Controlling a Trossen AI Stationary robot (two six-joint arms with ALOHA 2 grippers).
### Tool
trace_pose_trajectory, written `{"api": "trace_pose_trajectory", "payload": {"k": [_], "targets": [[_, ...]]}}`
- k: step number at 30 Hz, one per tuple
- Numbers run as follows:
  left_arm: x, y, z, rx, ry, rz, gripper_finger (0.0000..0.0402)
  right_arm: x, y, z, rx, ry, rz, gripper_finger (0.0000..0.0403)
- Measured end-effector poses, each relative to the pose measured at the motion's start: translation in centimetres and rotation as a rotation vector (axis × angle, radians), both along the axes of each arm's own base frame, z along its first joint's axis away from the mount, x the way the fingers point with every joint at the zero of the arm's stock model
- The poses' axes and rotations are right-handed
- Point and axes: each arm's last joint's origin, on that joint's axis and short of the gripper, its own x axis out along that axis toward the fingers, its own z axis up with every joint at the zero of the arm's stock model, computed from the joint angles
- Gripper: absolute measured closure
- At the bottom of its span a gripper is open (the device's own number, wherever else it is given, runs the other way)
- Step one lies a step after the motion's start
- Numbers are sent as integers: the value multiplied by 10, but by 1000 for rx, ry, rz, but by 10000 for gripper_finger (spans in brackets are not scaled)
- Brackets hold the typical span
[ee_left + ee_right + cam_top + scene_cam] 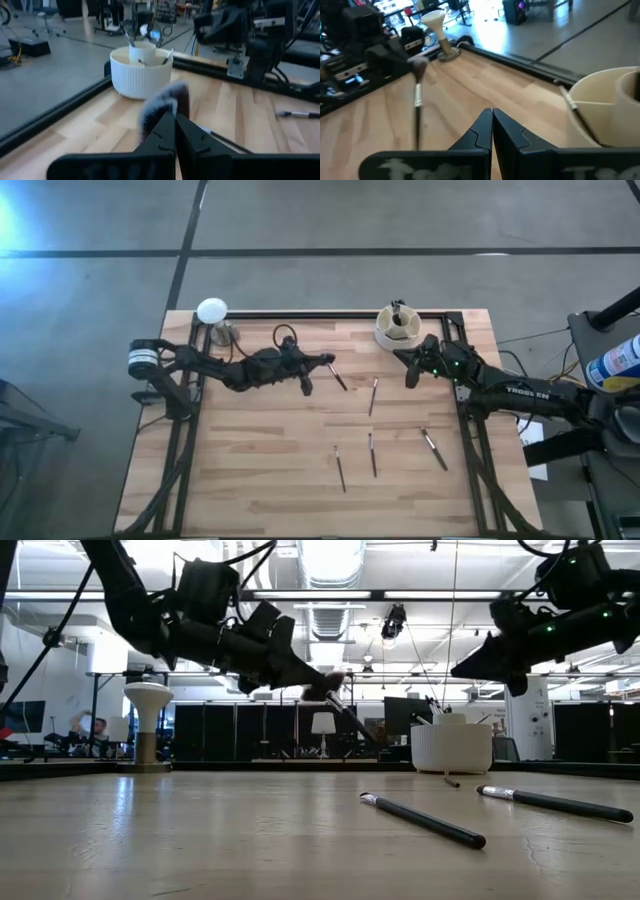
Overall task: Put items in baskets/containers
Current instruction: Put the black highlighter brush into the white pen organizer
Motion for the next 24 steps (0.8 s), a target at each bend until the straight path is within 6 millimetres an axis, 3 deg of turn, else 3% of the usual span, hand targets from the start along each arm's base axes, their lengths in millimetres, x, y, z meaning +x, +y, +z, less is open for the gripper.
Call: {"api": "trace_pose_trajectory", "payload": {"k": [9,17,24], "targets": [[-2,11,8,60,-60,-39,401,38,-7,11,38,45,55,382],[-1,12,3,56,-39,-52,401,87,-16,17,83,119,159,320],[-1,12,2,45,-39,-71,401,113,-21,20,120,124,330,273]]}}
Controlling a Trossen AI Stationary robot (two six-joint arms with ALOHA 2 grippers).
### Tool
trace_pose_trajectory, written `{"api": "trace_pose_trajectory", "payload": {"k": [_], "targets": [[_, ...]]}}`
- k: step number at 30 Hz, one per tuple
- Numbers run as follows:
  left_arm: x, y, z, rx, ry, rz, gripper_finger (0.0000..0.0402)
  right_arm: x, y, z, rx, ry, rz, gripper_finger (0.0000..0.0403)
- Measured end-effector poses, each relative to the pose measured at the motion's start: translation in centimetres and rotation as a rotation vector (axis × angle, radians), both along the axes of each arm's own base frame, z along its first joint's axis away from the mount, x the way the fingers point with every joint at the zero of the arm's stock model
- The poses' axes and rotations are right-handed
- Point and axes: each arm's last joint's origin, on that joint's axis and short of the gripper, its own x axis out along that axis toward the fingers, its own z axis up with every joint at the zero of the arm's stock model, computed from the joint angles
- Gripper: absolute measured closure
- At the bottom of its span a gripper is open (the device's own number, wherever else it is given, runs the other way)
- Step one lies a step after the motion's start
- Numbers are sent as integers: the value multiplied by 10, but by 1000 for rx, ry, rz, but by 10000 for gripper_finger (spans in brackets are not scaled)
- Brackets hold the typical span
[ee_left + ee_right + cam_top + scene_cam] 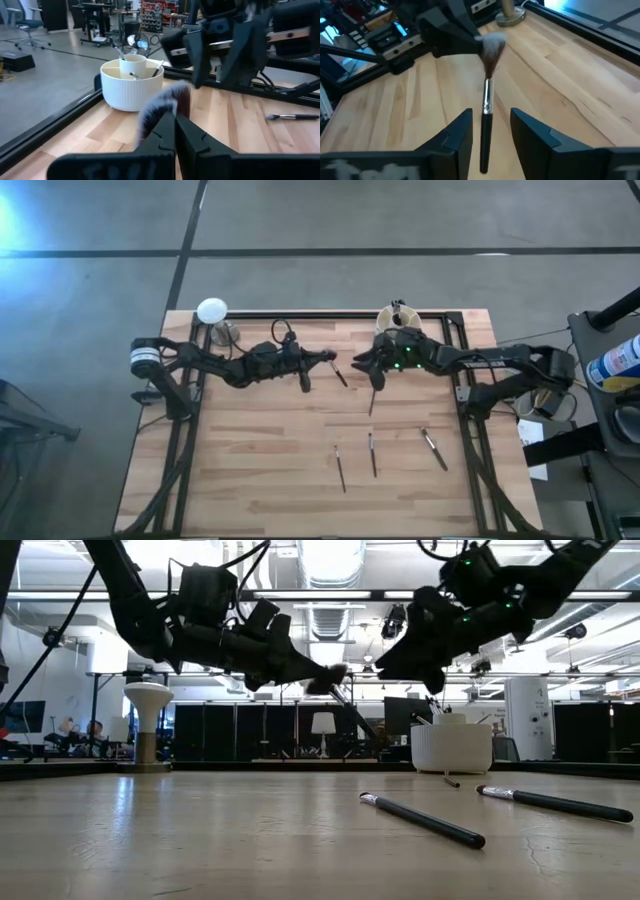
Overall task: Put items in baskets/containers
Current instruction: Put the black highlighter brush into the white pen organizer
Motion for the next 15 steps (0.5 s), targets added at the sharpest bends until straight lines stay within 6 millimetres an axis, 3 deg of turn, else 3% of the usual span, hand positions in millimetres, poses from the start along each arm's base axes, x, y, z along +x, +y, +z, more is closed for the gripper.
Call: {"api": "trace_pose_trajectory", "payload": {"k": [15], "targets": [[0,0,0,-6,-2,-2,401,22,-6,-14,49,58,30,266]]}}
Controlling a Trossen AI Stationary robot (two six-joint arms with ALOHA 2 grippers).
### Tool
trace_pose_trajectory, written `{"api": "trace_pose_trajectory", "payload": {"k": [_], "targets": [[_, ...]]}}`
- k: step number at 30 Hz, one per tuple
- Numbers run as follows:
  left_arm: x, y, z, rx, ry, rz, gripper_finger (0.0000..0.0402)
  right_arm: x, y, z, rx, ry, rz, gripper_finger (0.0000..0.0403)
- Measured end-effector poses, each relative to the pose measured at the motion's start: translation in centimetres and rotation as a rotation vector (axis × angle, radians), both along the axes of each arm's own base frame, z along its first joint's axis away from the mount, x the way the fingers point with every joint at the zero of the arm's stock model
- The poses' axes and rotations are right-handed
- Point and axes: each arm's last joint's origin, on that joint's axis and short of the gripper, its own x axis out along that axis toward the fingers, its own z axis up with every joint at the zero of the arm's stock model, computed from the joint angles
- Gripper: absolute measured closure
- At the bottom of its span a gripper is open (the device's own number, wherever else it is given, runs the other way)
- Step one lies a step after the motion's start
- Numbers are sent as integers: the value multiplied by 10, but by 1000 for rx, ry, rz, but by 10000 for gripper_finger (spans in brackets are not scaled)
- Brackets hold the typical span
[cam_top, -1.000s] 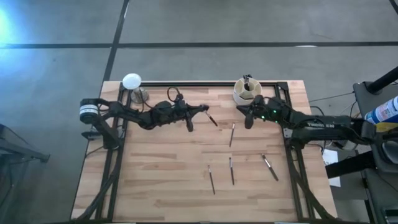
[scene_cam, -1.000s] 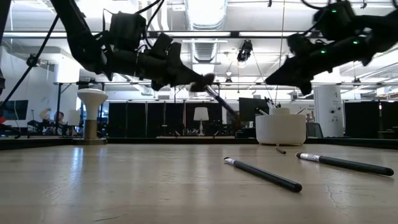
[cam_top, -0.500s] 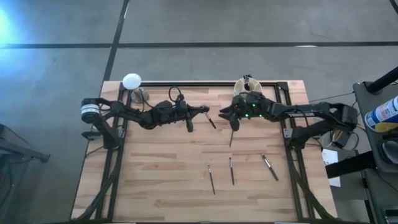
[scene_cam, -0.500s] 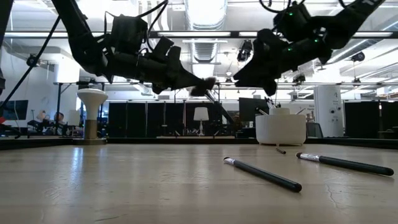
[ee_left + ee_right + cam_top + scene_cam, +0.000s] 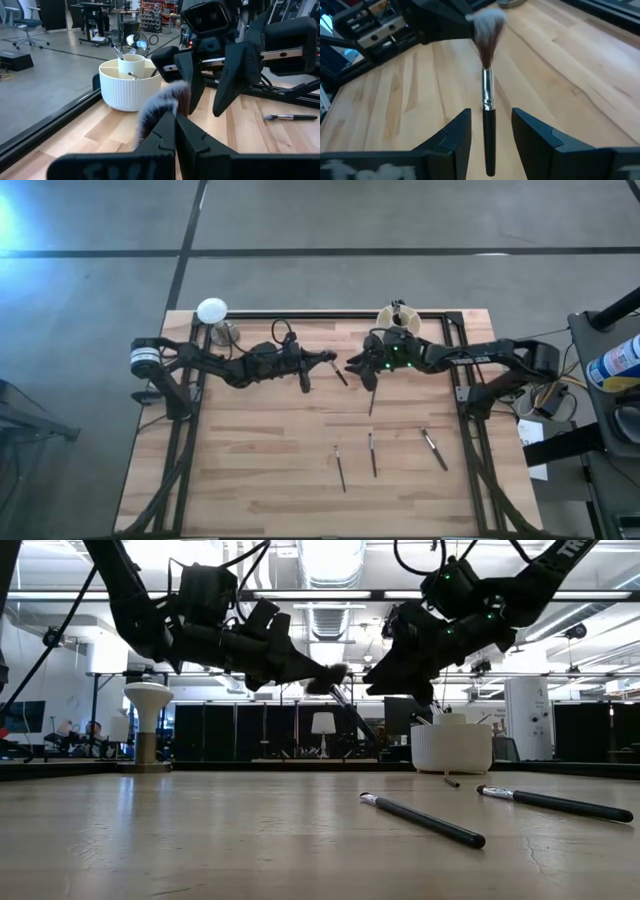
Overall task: Put items in baskets/containers
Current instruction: Put the black highlighter brush into the white pen organizer
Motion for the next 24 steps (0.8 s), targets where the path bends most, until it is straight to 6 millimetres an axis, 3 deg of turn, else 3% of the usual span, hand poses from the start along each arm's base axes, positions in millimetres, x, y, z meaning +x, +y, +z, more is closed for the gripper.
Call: {"api": "trace_pose_trajectory", "payload": {"k": [16,24], "targets": [[0,0,0,-3,-5,0,402,37,3,-6,26,21,52,264],[0,0,0,-3,-5,-1,402,37,1,-7,-5,57,-20,207]]}}
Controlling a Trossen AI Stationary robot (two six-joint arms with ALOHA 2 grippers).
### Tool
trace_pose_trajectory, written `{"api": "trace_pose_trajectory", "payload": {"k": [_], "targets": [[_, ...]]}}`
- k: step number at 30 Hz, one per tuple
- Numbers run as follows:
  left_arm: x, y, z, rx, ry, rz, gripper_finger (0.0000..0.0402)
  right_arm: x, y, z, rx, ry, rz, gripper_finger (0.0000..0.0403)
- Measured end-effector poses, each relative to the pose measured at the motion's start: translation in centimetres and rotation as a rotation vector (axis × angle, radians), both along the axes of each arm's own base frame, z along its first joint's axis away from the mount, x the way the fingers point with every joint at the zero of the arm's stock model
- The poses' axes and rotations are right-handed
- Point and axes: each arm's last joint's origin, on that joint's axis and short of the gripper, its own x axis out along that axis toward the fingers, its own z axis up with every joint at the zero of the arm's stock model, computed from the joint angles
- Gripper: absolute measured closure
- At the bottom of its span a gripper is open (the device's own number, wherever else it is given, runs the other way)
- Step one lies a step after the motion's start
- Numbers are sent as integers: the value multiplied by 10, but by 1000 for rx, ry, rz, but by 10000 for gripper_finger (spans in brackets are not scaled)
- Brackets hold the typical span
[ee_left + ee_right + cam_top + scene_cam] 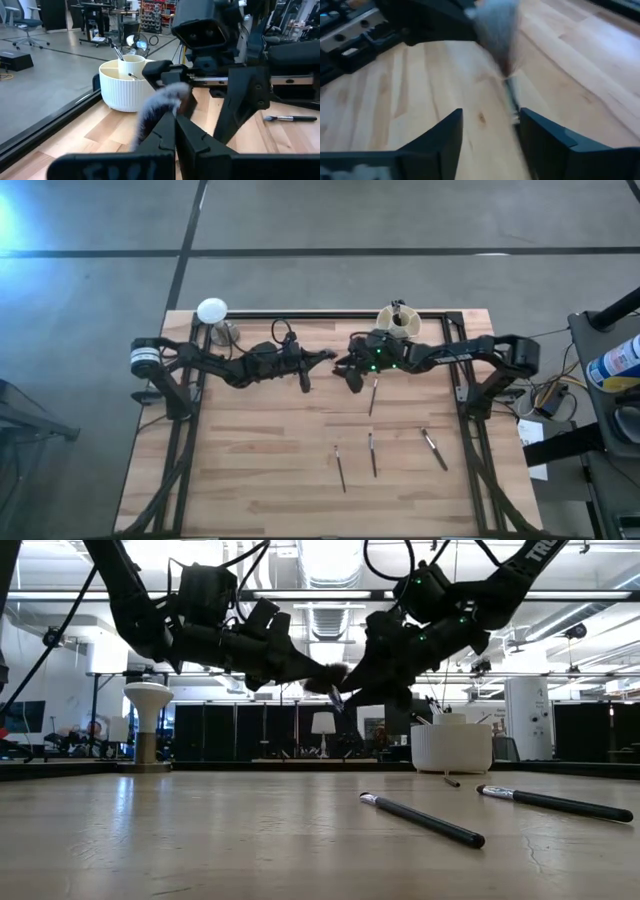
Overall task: Put items in baskets/containers
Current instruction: Put the black highlighter brush into the white pen organizer
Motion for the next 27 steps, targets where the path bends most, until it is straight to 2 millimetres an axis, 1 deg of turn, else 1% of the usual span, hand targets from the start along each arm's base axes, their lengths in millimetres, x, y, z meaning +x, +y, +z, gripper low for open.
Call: {"api": "trace_pose_trajectory", "payload": {"k": [3,6,9,16,18,21,27], "targets": [[0,0,0,0,-1,-2,402,-2,0,2,-26,11,-20,187],[0,0,0,0,-1,-4,402,-1,-1,2,-48,6,-24,178],[0,0,0,0,-2,-4,401,2,-2,1,-58,-8,-21,177],[0,0,1,-4,-7,-4,402,21,-6,-3,-62,-3,-9,181],[0,0,1,-9,-9,-4,401,26,-7,-5,-65,3,-5,192],[0,0,1,-12,-9,-4,401,30,-9,-7,-73,8,-1,223],[0,0,0,-18,-9,-4,401,29,-7,-5,-94,6,8,324]]}}
